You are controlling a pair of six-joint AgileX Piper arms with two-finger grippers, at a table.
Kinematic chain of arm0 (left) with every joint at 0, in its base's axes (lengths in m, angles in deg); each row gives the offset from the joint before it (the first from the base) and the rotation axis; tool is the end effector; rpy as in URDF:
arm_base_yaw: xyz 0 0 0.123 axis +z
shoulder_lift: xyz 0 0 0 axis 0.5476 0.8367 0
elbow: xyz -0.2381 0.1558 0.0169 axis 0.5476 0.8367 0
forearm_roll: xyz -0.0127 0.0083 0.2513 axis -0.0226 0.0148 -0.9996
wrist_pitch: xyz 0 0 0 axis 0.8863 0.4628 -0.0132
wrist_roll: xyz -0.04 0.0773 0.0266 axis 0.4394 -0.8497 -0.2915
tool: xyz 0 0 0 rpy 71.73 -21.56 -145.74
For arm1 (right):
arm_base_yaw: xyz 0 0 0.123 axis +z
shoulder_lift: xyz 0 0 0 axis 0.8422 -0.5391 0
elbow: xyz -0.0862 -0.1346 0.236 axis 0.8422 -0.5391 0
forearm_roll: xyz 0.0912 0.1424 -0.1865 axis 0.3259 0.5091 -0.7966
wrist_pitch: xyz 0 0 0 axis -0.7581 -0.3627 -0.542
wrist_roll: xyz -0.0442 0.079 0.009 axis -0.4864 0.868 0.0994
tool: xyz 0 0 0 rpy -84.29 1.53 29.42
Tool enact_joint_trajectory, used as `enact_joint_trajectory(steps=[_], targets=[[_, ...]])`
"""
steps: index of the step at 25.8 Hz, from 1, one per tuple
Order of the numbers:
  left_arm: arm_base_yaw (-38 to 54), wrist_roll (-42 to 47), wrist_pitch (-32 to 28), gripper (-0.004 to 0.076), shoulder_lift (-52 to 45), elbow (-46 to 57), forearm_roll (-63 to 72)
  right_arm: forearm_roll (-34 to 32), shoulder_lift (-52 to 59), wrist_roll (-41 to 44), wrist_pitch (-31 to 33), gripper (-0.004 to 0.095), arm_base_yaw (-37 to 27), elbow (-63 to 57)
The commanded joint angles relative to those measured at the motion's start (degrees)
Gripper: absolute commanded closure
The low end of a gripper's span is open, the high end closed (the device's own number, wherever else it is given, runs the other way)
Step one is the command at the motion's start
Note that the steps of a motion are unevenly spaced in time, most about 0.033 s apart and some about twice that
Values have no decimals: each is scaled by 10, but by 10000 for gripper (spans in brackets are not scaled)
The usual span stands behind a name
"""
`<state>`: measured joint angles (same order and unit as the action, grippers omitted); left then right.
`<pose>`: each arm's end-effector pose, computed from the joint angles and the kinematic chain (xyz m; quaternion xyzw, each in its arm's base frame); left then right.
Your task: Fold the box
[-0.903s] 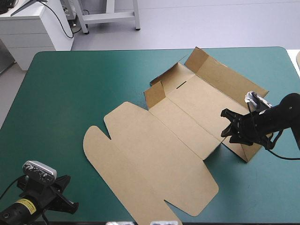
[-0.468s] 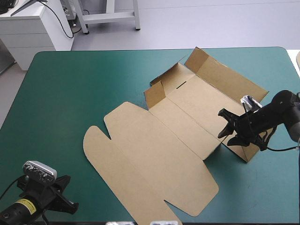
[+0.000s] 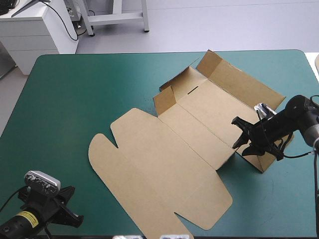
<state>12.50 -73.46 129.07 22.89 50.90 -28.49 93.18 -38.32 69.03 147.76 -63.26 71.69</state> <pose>0.0475 -0.0191 0.2754 0.2025 0.8834 -0.0631 0.4179 0.2728 0.0140 0.2640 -0.2490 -0.9385 -0.2391 0.0074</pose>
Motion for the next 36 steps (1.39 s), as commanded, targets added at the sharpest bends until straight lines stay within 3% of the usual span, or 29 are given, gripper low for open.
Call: enact_joint_trajectory(steps=[1,7,18,28,31,36], targets=[[-1,2,-32,731,5,-13,4,13,6,-16,0,708,1,17],[-1,2,-32,731,5,-13,4,18,3,-39,-11,929,1,17],[-1,2,-32,731,5,-13,4,32,3,-104,-52,927,1,17],[-1,2,-32,731,5,-13,4,-107,0,-173,-99,922,1,65],[-1,2,-32,731,5,-13,4,-184,-23,-187,-75,922,1,156],[-1,2,-32,731,5,-13,4,-193,-100,-296,-33,921,20,295]])
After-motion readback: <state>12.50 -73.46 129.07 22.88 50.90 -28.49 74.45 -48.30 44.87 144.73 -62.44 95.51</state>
